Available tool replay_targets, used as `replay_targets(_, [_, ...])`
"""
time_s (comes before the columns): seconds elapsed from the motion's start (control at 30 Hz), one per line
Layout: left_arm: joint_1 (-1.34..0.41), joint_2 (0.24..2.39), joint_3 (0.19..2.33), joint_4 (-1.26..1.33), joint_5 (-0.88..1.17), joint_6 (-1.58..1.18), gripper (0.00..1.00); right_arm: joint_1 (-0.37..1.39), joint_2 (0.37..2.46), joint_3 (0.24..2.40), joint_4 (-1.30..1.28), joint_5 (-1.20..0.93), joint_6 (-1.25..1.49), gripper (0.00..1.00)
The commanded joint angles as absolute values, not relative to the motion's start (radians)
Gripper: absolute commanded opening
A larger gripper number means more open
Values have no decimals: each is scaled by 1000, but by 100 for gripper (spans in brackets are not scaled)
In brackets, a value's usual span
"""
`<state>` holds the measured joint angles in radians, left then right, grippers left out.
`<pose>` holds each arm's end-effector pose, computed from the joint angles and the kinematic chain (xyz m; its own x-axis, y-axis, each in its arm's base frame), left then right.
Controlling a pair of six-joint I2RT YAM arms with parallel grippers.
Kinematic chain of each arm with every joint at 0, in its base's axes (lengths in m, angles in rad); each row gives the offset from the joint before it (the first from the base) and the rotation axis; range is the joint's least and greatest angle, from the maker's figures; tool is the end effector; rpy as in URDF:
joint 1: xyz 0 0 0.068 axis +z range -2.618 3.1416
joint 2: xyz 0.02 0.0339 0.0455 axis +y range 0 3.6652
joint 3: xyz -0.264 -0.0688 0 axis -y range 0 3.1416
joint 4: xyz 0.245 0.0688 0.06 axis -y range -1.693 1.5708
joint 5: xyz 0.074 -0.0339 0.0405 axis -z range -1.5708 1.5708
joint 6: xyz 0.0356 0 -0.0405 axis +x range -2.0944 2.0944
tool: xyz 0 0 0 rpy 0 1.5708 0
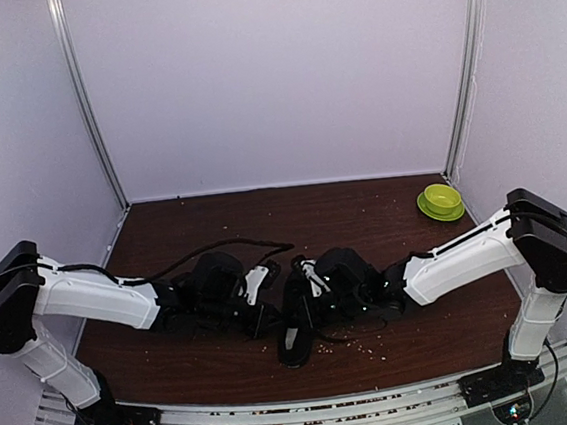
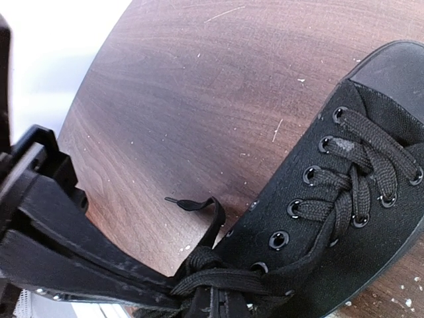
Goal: Tie the shoes
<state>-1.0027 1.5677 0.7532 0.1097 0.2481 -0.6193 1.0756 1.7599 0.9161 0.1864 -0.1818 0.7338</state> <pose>0.1614 -0.2691 0.1702 -0.8166 0.2335 -0.5279 0.5450 0.6133 -0.5717 0.1671 0.3230 0.1630 -0.8407 -0.1706 -0.5139 -0.4987 0.6136 0.6122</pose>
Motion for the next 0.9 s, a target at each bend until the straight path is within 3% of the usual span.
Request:
replay_targets(0.0, [-1006, 1599, 744, 94, 295, -596, 0, 1071, 1749, 887, 233, -157, 746, 0])
replay_targets(0.2, [-1006, 1551, 744, 69, 258, -577, 1, 1071, 1746, 883, 235, -161, 746, 0])
replay_targets(0.3, [-998, 1509, 758, 48, 200, -583, 13, 1071, 1749, 884, 235, -165, 746, 0])
replay_targets(0.53, [-959, 1444, 770, 51, 90, -635, 28, 1071, 1745, 878, 238, -167, 747, 0])
replay_targets(0.87, [-931, 1569, 861, 8, 148, -681, 28, 1070, 1745, 877, 242, -172, 747, 0])
